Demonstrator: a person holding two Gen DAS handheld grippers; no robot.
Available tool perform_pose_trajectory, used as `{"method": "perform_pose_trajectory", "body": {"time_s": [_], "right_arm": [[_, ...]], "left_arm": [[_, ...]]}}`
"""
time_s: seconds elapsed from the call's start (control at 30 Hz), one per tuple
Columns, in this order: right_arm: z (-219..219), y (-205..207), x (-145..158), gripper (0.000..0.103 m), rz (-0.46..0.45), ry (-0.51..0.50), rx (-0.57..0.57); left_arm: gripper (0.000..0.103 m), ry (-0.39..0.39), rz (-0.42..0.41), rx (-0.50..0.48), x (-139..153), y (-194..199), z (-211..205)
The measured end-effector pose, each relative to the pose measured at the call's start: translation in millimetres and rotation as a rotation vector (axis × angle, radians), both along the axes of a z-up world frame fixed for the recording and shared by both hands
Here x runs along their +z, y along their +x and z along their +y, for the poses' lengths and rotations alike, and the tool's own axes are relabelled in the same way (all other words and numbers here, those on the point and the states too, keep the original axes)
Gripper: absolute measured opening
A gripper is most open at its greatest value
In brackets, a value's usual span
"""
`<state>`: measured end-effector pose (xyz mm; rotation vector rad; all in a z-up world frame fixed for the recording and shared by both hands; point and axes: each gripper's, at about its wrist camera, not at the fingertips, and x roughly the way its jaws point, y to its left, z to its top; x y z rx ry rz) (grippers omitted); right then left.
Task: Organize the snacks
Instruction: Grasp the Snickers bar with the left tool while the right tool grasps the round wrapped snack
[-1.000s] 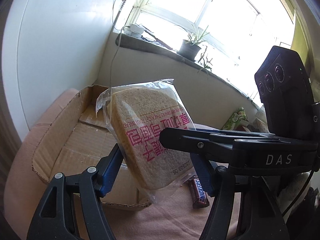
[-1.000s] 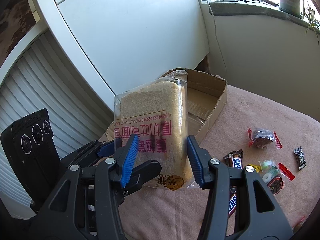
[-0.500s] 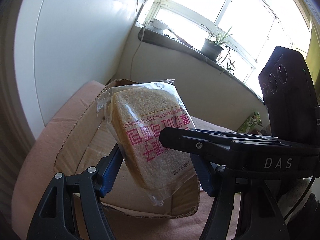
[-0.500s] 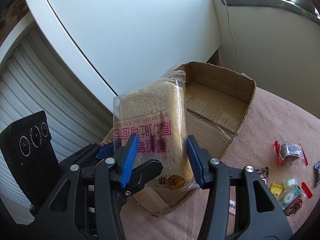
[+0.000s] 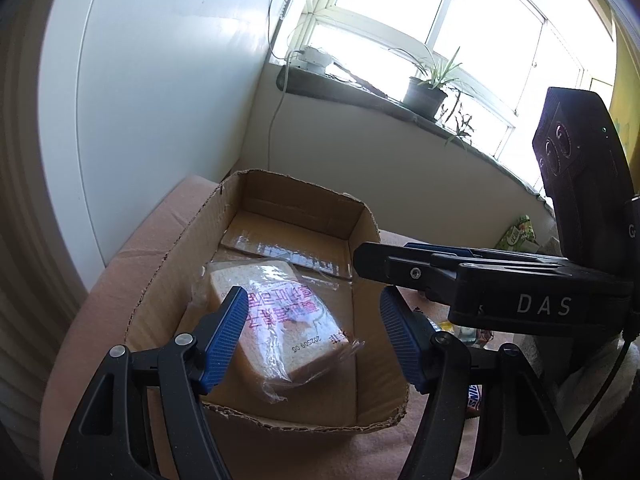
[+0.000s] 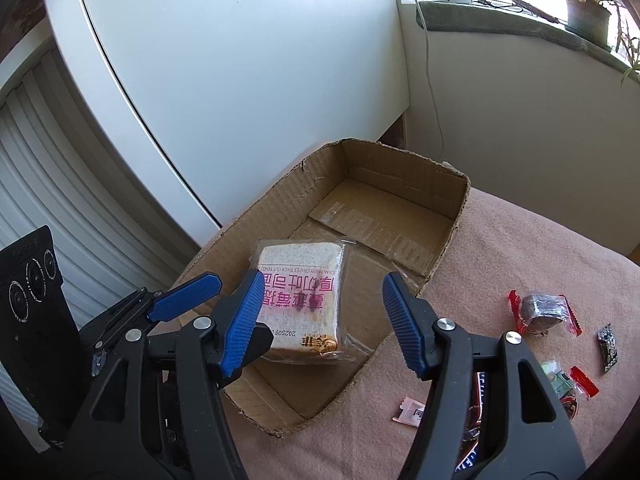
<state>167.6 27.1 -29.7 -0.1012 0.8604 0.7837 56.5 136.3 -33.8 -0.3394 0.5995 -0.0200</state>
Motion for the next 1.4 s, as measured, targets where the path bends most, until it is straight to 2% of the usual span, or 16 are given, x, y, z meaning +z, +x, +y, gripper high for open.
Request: {"method": "perform_pose_trajectory", "body": {"time_s": [0.27,0.4,0.5,0.73,0.87,1.07,1.1,1.23,1.4], "right_arm": [[-52,0,2,0.064,-0.033,0.023,-0.086],[-88,-10,7,0.066,-0.075,-0.005,-0.128],[-118,-20,11,0.076,-0.105,-0.021,-0.181],[-208,-40,15,0.076,-0.117,-0.001,-0.320],[-243,-51,3,0.076,-0.109,-0.027,-0.363],[-256,-65,-26,0.076,-0.100,-0.110,-0.347],[-254,-66,-30,0.075,-0.101,-0.119,-0.333],[-242,-69,-52,0.041,-0.091,-0.155,-0.285],[-232,-63,-72,0.032,-0.093,-0.185,-0.272]], "left_arm": [[0.067,0.040,-0.064,-0.034,5,-4,-20],[0.067,0.045,-0.069,-0.077,7,-2,-38],[0.067,0.033,-0.060,-0.115,6,1,-50],[0.067,0.016,-0.039,-0.191,2,3,-80],[0.067,0.014,-0.014,-0.247,-4,2,-100],[0.056,0.043,0.036,-0.333,-18,1,-137],[0.053,0.044,0.048,-0.347,-21,2,-142],[0.046,0.067,0.080,-0.384,-31,2,-159],[0.040,0.072,0.118,-0.400,-41,4,-167]]}}
